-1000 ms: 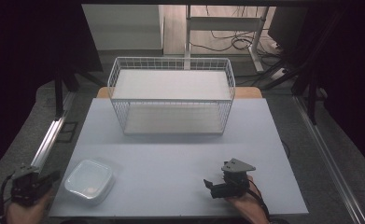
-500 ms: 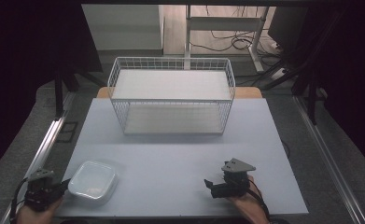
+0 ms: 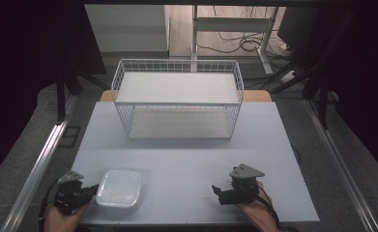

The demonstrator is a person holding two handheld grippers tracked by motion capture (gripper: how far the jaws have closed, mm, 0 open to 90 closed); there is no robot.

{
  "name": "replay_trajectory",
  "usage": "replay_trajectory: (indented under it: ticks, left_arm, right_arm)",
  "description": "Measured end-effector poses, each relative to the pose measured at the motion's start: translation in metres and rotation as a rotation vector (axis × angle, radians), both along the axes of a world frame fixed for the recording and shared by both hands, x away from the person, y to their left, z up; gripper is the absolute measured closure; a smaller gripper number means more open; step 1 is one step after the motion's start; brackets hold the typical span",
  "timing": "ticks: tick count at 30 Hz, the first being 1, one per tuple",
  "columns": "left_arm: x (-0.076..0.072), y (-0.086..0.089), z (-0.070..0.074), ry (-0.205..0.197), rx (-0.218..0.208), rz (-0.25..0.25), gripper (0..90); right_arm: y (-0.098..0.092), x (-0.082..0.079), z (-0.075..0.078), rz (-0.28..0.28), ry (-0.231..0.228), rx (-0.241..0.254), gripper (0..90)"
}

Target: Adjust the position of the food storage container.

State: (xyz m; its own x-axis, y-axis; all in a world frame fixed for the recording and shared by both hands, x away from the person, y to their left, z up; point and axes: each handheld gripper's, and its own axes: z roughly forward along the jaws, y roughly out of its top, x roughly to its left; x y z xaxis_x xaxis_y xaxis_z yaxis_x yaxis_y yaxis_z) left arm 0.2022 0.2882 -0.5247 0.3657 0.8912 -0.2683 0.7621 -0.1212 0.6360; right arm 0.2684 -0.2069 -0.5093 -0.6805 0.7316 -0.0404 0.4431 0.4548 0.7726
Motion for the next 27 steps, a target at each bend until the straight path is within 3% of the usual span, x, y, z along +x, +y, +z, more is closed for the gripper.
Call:
replay_trajectory:
  ticks: [7,10,19,22,27]
  left_arm:
    - [0.004,-0.023,-0.001,0.006,-0.007,-0.075,90.0]
    - [0.003,-0.035,-0.002,0.026,0.01,-0.117,90.0]
    - [-0.02,-0.047,-0.004,0.047,0.056,-0.164,90.0]
    - [-0.027,-0.054,-0.003,0.05,0.05,-0.196,90.0]
    - [-0.026,-0.067,-0.002,0.06,0.035,-0.247,90.0]
  right_arm:
    - [0.001,0.0,-0.001,-0.002,0.004,-0.005,0.0]
    - [0.001,0.0,-0.001,0.001,0.006,-0.008,0.0]
    - [0.0,-0.001,0.0,0.003,0.006,-0.012,0.0]
    - [0.0,-0.001,0.0,0.005,0.005,-0.016,0.0]
    - [0.001,-0.001,-0.001,0.008,0.006,-0.019,0.0]
